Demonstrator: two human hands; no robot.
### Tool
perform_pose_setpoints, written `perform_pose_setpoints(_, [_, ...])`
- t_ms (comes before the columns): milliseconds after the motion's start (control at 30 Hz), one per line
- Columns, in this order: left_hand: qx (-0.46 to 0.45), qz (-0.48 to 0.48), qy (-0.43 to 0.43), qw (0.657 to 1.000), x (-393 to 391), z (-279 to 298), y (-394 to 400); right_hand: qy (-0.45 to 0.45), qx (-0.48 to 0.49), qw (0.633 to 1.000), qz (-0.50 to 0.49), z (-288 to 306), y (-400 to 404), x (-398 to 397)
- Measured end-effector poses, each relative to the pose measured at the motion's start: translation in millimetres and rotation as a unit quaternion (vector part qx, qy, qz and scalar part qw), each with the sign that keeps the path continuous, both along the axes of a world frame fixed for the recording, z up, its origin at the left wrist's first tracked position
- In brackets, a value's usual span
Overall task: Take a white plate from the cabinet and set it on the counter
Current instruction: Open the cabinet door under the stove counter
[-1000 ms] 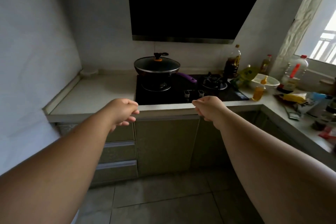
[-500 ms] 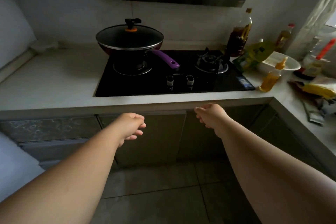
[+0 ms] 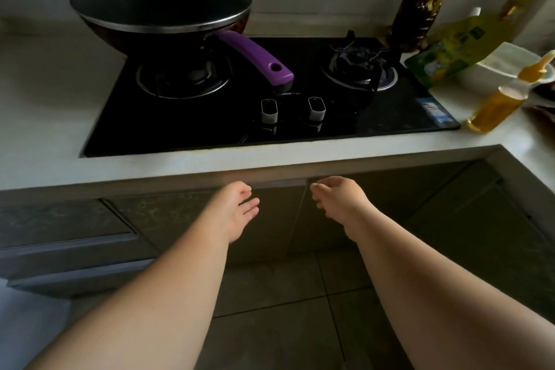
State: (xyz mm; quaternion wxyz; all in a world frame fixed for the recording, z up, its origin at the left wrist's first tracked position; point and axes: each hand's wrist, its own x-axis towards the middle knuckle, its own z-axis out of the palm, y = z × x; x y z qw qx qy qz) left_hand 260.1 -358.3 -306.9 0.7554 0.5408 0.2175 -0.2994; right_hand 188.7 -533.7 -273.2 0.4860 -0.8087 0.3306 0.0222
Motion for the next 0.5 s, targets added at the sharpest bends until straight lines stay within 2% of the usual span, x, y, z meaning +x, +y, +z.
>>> perform_pose_setpoints(100, [-0.086, 0.068, 0.010, 0.994, 15.8, -14.3, -9.1, 0.003, 0.084, 0.994, -0.063, -16.6, -0.5, 13.7])
perform_pose_setpoints(233, [-0.156, 0.113, 0.030, 0.981, 26.3, -27.0, -13.2, 0.009, 0.225, 0.959, -0.174, -34.4, -0.6, 33.6])
perform_pose_setpoints(333, [-0.165, 0.109, 0.027, 0.980, 24.7, -31.3, -10.7, 0.004, 0.325, 0.916, -0.236, -39.5, 4.6, 42.4])
perform_pose_setpoints(500, [-0.122, 0.074, 0.035, 0.989, 12.5, -35.8, 0.1, 0.008, 0.375, 0.888, -0.265, -40.6, 11.6, 37.0])
